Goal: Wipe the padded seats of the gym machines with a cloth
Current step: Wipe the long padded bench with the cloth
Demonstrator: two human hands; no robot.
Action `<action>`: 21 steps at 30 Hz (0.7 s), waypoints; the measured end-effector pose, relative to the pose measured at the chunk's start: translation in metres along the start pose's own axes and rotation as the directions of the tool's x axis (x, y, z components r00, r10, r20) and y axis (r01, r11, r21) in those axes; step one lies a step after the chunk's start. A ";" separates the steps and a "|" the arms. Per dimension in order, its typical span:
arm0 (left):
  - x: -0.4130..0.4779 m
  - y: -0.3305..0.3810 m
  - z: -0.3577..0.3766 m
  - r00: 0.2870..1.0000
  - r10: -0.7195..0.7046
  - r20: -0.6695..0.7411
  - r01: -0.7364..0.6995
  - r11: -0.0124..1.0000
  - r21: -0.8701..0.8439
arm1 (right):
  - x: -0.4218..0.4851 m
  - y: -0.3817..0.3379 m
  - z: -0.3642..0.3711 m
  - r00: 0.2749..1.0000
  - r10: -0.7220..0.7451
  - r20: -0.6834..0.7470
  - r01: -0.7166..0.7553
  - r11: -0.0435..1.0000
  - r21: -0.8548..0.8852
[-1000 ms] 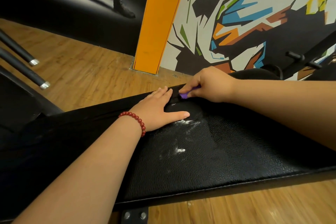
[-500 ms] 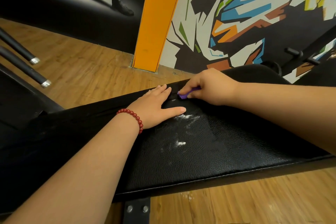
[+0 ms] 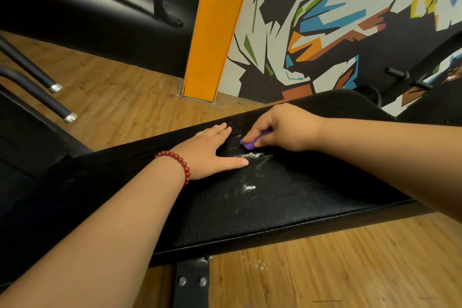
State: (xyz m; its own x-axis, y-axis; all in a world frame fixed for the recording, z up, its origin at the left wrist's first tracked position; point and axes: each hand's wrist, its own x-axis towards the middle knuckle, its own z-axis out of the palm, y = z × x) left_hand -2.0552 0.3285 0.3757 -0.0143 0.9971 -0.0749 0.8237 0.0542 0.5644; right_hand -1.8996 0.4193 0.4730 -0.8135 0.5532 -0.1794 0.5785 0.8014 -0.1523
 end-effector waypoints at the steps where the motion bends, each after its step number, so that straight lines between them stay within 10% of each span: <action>1: -0.001 0.001 0.001 1.000 0.005 0.001 -0.005 1.000 0.003 | -0.004 -0.001 0.001 1.000 -0.012 0.004 0.012 1.000 0.007; 10: -0.013 0.002 0.002 1.000 0.005 -0.025 -0.004 0.999 0.044 | 0.009 0.000 0.002 0.985 0.078 -0.153 -0.095 0.990 -0.101; 21: -0.019 0.006 0.002 1.000 0.026 0.004 -0.027 0.998 0.055 | -0.023 -0.008 0.008 0.999 -0.036 -0.019 0.036 0.999 0.033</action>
State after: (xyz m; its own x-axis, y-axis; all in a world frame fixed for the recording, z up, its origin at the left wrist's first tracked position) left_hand -2.0490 0.3094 0.3788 0.0099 0.9979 -0.0633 0.8536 0.0246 0.5203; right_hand -1.8850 0.3989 0.4709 -0.8347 0.5285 -0.1549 0.5501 0.8131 -0.1905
